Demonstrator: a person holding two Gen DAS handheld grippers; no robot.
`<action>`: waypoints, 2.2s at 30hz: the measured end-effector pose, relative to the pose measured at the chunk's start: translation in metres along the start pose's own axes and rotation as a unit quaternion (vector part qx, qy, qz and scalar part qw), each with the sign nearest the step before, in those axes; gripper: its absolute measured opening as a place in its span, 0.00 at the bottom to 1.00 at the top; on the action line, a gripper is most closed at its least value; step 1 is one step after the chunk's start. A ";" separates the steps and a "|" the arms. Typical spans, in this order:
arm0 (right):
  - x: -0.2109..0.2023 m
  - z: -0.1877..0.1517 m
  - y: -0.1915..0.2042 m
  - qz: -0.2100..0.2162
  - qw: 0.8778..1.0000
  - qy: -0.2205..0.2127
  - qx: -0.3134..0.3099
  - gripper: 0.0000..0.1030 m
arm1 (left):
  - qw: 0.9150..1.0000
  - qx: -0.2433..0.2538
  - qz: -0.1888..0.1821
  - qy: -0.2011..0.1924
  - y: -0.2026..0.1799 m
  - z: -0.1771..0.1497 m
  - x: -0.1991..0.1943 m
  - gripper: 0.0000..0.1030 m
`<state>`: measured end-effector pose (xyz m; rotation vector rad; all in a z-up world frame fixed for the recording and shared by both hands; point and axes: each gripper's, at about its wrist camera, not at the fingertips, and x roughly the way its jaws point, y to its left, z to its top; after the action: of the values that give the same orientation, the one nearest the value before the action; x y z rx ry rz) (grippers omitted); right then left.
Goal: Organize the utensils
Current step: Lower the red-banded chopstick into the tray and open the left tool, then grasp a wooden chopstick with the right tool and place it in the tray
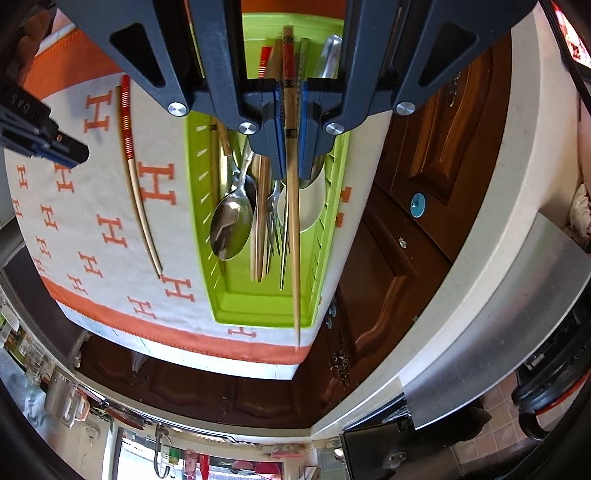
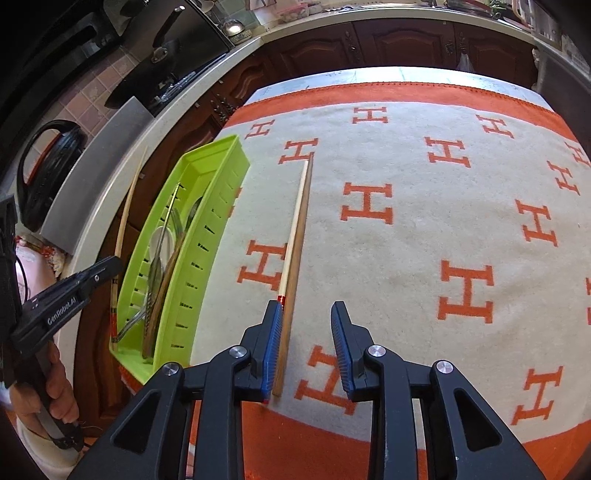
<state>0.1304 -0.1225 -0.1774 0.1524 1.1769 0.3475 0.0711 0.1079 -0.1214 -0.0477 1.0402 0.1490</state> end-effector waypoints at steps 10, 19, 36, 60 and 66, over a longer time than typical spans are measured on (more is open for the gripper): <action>0.025 0.012 0.016 -0.047 0.999 0.012 0.001 0.29 | 0.999 -0.019 -0.021 -0.029 0.022 -0.006 0.000 0.46; 0.044 0.017 0.027 -0.079 0.997 0.018 -0.003 0.29 | 0.997 -0.049 -0.037 -0.046 0.052 -0.009 -0.006 0.46; 0.077 0.023 0.052 -0.167 0.983 0.020 -0.070 0.11 | 0.996 -0.057 -0.059 -0.030 0.054 -0.015 0.002 0.47; -0.007 0.052 0.101 0.047 0.999 -0.007 0.026 0.06 | 0.996 -0.073 -0.006 -0.051 0.064 -0.005 -0.014 0.84; 0.013 0.067 0.144 0.062 0.998 0.011 -0.004 0.08 | 0.995 -0.080 0.009 -0.053 0.068 -0.004 -0.019 0.84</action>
<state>0.1693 0.0212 -0.1204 0.2149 1.1901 0.4633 0.0481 0.1726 -0.1046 -0.1748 0.9205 0.2481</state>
